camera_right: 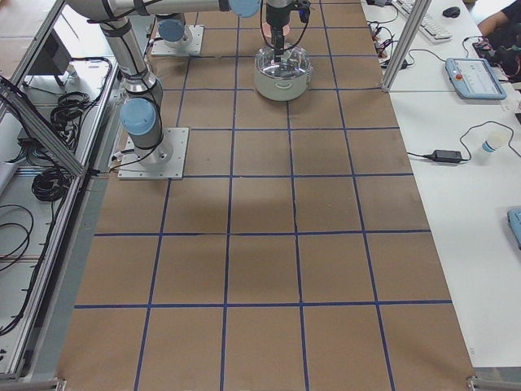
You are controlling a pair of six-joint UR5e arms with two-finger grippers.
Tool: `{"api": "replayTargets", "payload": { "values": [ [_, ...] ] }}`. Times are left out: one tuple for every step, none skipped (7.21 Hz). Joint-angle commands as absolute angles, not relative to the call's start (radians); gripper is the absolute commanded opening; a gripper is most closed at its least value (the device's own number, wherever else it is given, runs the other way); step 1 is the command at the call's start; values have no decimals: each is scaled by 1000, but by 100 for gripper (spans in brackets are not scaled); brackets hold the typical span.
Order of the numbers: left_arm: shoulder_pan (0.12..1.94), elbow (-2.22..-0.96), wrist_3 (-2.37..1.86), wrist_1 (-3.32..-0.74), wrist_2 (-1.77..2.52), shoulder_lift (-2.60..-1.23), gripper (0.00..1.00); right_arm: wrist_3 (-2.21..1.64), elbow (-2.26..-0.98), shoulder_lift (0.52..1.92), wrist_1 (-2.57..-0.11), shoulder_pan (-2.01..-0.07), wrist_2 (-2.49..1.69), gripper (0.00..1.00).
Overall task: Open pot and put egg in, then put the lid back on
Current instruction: 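Move the right gripper toward the lid knob while the left approaches the bowl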
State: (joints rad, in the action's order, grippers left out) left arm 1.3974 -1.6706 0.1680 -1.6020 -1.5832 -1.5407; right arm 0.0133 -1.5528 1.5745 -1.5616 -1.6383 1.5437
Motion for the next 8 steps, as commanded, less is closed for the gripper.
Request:
{"api": "replayTargets", "payload": {
  "values": [
    [1339,-1738,212,-1492,-1583,-1542,100,6,-1546,1553,-1574,-1644,1542,100],
    [1329,-1781,212,-1427,-1580,-1543,100,11,-1534,1513,-1595,-1660,1540,100],
    [1319,-1830,224,-1372,-1577,-1542,100,-3,-1488,1452,-1614,-1711,1534,100],
    [1299,-1862,242,-1315,-1571,-1545,100,-40,-1436,1383,-1620,-1774,1534,100],
    [1298,-1884,258,-1306,-1571,-1546,100,-66,-1402,1318,-1643,-1819,1535,100],
    [1295,-1905,279,-1284,-1571,-1560,100,-178,-1398,1275,-1707,-1882,1537,100],
    [1295,-1919,288,-1247,-1571,-1569,100,-243,-1397,1235,-1745,-1941,1549,100],
    [1293,-1931,287,-1199,-1569,-1592,100,-332,-1399,1203,-1785,-1966,1537,100]
  ]
}}
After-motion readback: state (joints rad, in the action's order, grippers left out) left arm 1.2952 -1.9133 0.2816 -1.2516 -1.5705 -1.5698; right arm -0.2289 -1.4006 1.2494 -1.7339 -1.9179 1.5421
